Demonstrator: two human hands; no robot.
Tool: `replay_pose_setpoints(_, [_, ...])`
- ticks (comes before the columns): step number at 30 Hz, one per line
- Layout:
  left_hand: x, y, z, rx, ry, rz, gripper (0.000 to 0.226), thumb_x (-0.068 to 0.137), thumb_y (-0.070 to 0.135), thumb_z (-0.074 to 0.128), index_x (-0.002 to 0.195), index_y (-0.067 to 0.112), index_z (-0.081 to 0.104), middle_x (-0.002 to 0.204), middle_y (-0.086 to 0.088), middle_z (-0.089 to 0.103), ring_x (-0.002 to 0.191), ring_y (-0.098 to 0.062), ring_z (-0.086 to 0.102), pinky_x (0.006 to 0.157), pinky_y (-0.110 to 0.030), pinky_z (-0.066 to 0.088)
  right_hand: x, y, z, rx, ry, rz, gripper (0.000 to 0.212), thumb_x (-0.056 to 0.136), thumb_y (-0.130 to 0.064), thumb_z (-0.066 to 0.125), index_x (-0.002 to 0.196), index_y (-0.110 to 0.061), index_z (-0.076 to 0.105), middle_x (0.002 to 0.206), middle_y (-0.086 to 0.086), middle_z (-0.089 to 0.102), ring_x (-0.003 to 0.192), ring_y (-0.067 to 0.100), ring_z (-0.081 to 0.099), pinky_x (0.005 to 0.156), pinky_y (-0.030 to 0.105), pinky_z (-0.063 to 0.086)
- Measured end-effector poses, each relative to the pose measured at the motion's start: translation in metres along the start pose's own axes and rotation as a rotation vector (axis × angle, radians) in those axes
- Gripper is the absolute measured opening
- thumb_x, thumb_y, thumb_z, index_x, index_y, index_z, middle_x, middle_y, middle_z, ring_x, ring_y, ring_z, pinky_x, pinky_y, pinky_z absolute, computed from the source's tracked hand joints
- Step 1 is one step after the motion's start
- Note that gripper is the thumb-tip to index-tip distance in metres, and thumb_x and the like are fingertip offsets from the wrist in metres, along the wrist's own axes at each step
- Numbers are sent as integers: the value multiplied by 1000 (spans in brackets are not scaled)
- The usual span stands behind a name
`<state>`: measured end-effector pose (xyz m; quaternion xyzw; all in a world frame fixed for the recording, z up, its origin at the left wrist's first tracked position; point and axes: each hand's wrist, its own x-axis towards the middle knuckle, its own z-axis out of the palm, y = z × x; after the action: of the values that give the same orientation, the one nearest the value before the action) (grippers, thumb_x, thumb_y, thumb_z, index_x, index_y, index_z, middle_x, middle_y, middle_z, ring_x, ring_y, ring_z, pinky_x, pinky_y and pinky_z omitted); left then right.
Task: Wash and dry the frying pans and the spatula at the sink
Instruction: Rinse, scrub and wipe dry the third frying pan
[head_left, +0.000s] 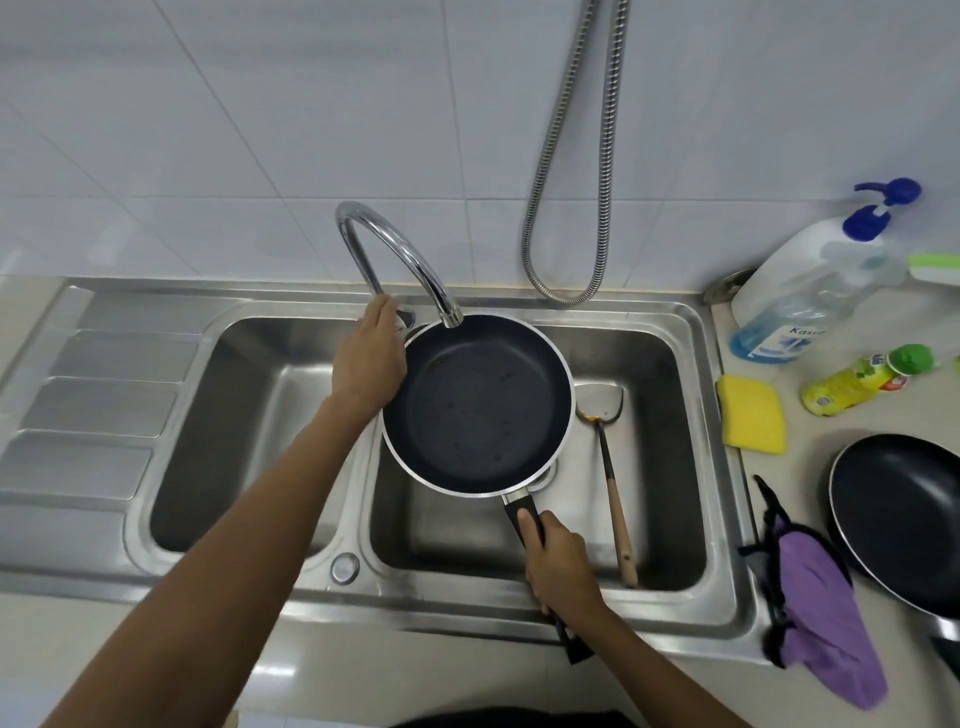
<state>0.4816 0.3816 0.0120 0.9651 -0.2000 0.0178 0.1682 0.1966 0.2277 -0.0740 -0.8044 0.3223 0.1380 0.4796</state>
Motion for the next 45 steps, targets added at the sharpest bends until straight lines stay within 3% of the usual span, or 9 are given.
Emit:
replay_pose_setpoints(3, [-35, 0, 18, -143, 44, -80, 60, 92, 3, 57, 149, 2, 37, 158, -15, 36, 141, -36, 41, 111, -48, 42, -2, 4, 4, 15, 4, -5, 37, 101, -57, 38, 85, -27, 55, 67, -1, 65, 62, 18, 66, 67, 45, 59])
replay_pose_setpoints(6, [-53, -2, 28, -155, -4, -139, 65, 93, 5, 58, 153, 4, 32, 163, -13, 29, 145, -35, 36, 116, -46, 37, -2, 6, 6, 5, 22, -24, 36, 101, -53, 40, 85, -26, 57, 67, -3, 64, 63, 16, 65, 67, 39, 58])
replay_pose_setpoints(11, [-48, -3, 24, -162, -11, -150, 59, 94, 6, 59, 150, 1, 38, 159, -17, 34, 147, -33, 33, 121, -42, 30, -6, 0, 1, 4, -11, -49, 31, 102, -47, 47, 87, -21, 55, 67, -5, 59, 61, 11, 60, 53, 15, 45])
replay_pose_setpoints(16, [-48, 6, 29, -254, -30, -262, 60, 100, 13, 54, 154, 8, 29, 163, -17, 26, 151, -33, 25, 121, -42, 26, -4, 6, 2, -3, -36, -27, 27, 95, -52, 59, 89, -26, 54, 75, -5, 61, 68, 11, 63, 56, 16, 43])
replay_pose_setpoints(23, [-47, 10, 24, -299, -49, -331, 60, 101, 16, 53, 156, 13, 28, 165, -12, 27, 151, -31, 27, 121, -44, 26, -3, 7, 3, -26, -14, -28, 31, 94, -51, 59, 94, -20, 55, 76, -2, 61, 69, 11, 62, 57, 21, 49])
replay_pose_setpoints(34, [-43, 14, 23, -383, -43, -388, 56, 98, 16, 57, 150, 13, 35, 155, -14, 43, 142, -34, 42, 114, -51, 39, -4, 7, 2, -12, -25, -37, 29, 96, -50, 58, 99, -21, 55, 79, -4, 59, 70, 12, 62, 56, 14, 47])
replay_pose_setpoints(38, [-41, 26, 17, -471, -16, -467, 56, 99, 15, 58, 151, 14, 36, 153, -10, 48, 138, -32, 47, 109, -40, 40, -3, 8, 3, -24, -24, -30, 30, 96, -52, 57, 101, -23, 53, 81, -5, 59, 73, 12, 62, 59, 16, 51])
replay_pose_setpoints(42, [-35, 31, 16, -736, 59, -584, 59, 95, 6, 60, 149, 16, 38, 149, -5, 52, 139, -22, 48, 100, -25, 37, -4, 6, 1, -12, -27, -32, 29, 97, -50, 57, 100, -20, 54, 79, -4, 59, 71, 10, 61, 52, 14, 43])
replay_pose_setpoints(45, [-22, 32, 13, -890, 93, -585, 62, 93, -4, 58, 149, 11, 37, 145, 8, 52, 131, 1, 51, 105, -16, 38, -5, 5, 1, -20, -25, -31, 29, 97, -50, 57, 100, -21, 54, 80, -4, 59, 71, 10, 61, 52, 13, 43])
